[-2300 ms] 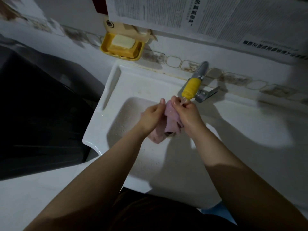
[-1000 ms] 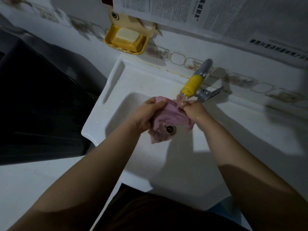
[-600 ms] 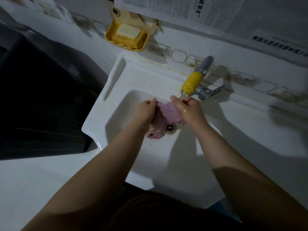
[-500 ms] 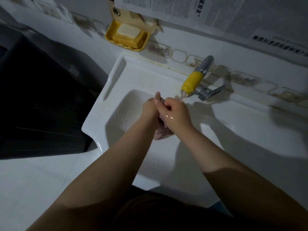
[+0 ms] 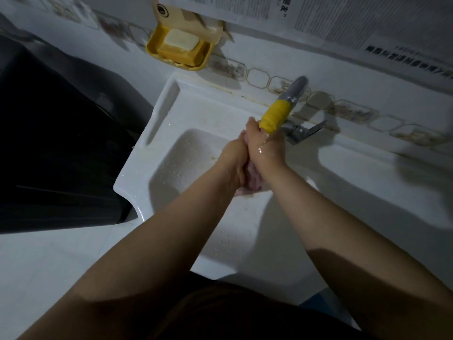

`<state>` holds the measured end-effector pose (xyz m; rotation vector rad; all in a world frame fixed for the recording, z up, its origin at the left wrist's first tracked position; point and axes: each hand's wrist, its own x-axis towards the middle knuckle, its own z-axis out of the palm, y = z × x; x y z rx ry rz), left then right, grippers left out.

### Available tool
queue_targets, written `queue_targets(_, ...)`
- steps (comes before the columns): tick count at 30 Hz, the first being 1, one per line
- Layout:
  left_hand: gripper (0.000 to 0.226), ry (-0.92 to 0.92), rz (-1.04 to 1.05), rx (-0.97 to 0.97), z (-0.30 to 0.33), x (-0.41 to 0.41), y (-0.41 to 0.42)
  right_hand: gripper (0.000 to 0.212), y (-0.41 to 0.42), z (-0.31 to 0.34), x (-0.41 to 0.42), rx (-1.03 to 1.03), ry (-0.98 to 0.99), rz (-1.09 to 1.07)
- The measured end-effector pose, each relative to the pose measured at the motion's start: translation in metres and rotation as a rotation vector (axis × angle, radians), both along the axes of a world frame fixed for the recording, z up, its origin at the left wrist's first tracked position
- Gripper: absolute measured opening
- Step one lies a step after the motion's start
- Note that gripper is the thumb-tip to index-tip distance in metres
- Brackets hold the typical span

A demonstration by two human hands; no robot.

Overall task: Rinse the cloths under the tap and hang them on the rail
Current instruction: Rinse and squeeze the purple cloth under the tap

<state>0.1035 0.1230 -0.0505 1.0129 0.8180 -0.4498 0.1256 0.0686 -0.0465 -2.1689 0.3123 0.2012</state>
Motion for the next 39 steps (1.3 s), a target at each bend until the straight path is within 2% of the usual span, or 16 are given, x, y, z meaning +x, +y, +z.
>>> queue_targets(5,0.050,0.038,0.034,0.070,0.017,0.002,0.005,0.038,0.000,0.000,-0.003,0.142,0.023,-0.032)
queue_targets(8,0.056,-0.013,0.045,0.120,0.014,0.002,0.016,0.049,0.014,0.001,-0.025,-0.130,-0.135,0.206)
queue_targets(10,0.047,-0.003,-0.024,0.115,0.014,-0.004,0.011,0.054,0.011,0.000,-0.020,-0.258,-0.160,0.234)
queue_targets(12,0.048,0.082,-0.096,-0.016,0.021,-0.010,0.000,0.054,0.001,0.000,-0.001,-0.204,-0.059,0.156)
queue_targets(14,0.058,0.071,-0.209,-0.005,0.019,-0.019,-0.003,0.048,-0.009,0.003,0.017,-0.127,0.036,0.090)
queue_targets(16,0.065,-0.029,-0.226,0.056,0.013,-0.018,0.007,0.032,-0.016,0.002,0.025,-0.119,0.133,0.103)
queue_targets(18,0.068,-0.157,-0.287,0.023,0.014,-0.023,0.023,0.024,-0.023,-0.003,0.030,0.017,0.262,0.081)
queue_targets(20,0.051,-0.243,-0.417,0.136,0.002,-0.024,0.039,0.034,-0.031,-0.002,0.027,0.247,0.454,0.065)
queue_targets(22,0.035,-0.257,-0.399,0.303,-0.006,-0.025,0.049,0.030,-0.043,-0.004,0.024,0.423,0.550,0.081)
queue_targets(24,0.028,-0.240,-0.277,0.329,-0.006,-0.024,0.056,0.020,-0.057,-0.003,0.019,0.491,0.602,0.273)
queue_targets(27,0.028,-0.304,-0.169,0.324,-0.005,-0.019,0.067,0.006,-0.077,0.004,0.013,0.403,0.663,0.532)
queue_targets(31,0.035,-0.360,-0.141,0.491,-0.003,-0.021,0.063,0.013,-0.079,0.004,0.010,0.250,0.468,0.535)
queue_targets(34,0.030,-0.313,-0.064,0.517,-0.009,-0.017,0.051,0.025,-0.063,0.003,0.008,0.596,0.330,0.125)
queue_targets(35,0.031,-0.276,-0.024,0.484,-0.009,-0.015,0.046,0.026,-0.054,0.002,0.006,0.595,0.252,0.013)
queue_targets(37,0.034,-0.218,0.022,0.416,-0.012,-0.006,0.037,0.032,-0.028,0.004,-0.007,0.403,0.092,0.001)
queue_targets(39,0.034,-0.149,0.069,0.282,-0.007,-0.002,0.025,0.044,-0.003,0.007,-0.024,0.239,-0.045,0.131)
